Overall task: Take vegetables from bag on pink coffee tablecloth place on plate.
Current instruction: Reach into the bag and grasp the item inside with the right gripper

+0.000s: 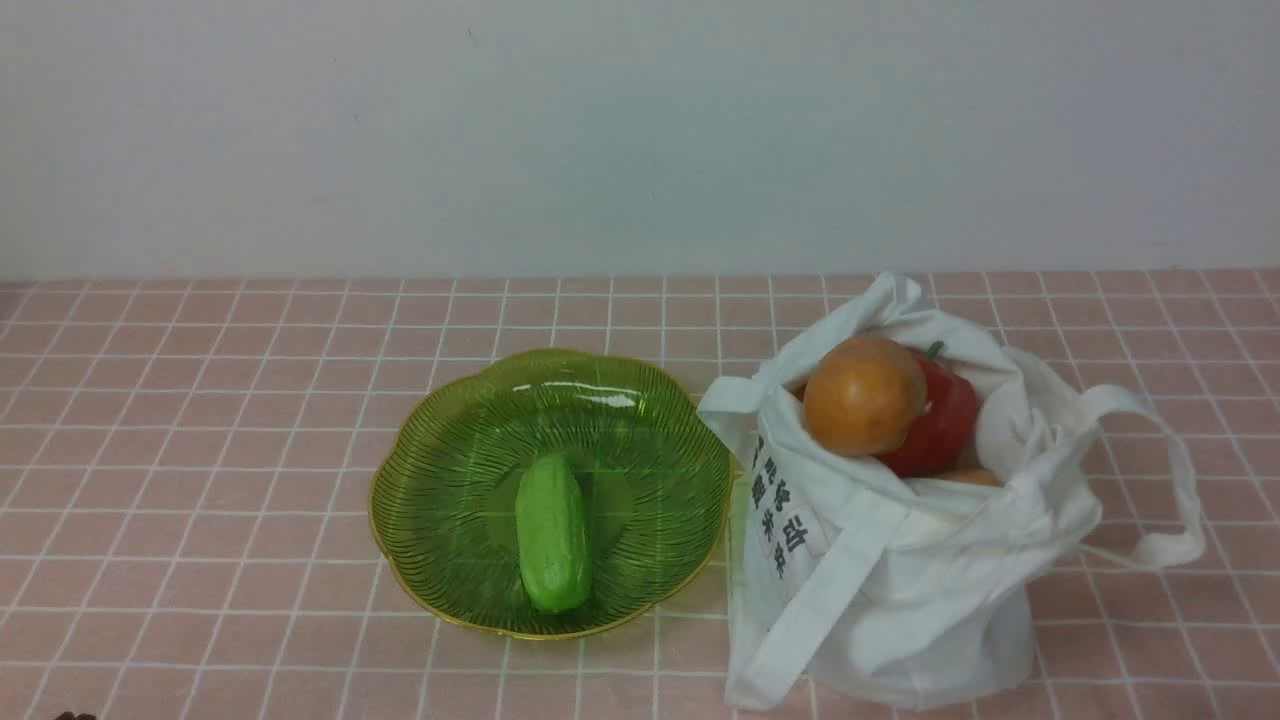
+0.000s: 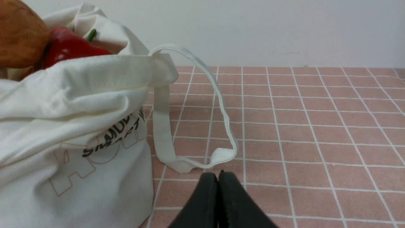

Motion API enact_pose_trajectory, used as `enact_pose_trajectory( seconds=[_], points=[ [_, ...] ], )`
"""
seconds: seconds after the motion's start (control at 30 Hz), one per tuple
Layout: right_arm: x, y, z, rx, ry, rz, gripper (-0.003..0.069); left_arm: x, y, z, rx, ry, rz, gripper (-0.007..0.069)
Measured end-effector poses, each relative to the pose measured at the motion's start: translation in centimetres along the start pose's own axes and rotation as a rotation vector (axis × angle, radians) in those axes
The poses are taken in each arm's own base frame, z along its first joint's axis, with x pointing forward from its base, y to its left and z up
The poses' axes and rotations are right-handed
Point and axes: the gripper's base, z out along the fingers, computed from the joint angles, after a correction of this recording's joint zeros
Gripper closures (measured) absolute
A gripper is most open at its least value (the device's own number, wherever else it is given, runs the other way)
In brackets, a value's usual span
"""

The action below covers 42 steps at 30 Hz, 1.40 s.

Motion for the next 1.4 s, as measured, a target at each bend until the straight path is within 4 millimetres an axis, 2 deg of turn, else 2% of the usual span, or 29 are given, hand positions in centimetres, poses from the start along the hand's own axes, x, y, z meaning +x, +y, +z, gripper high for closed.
enact_pose_trajectory(
  seconds=[0.8,1.07,1.33,1.4],
  points=[
    [-0.2,0.0,0.0,0.003,-0.022,-0.026,0.0673,0.0,0.0,0.0,0.000,0.000,0.000,0.0629],
    [-3.3,0.1,-0.6,-0.104,-0.375,0.493,0.0673,0.0,0.0,0.0,0.000,0.000,0.000,0.0629],
    [-4.1,-0.2,-1.0,-0.118,-0.467,0.580,0.0673,0.0,0.0,0.0,0.000,0.000,0.000,0.0629],
    [-4.5,-0.4,-1.2,-0.131,-0.533,0.655,0.0673,0.0,0.0,0.0,0.000,0.000,0.000,0.0629]
  ],
)
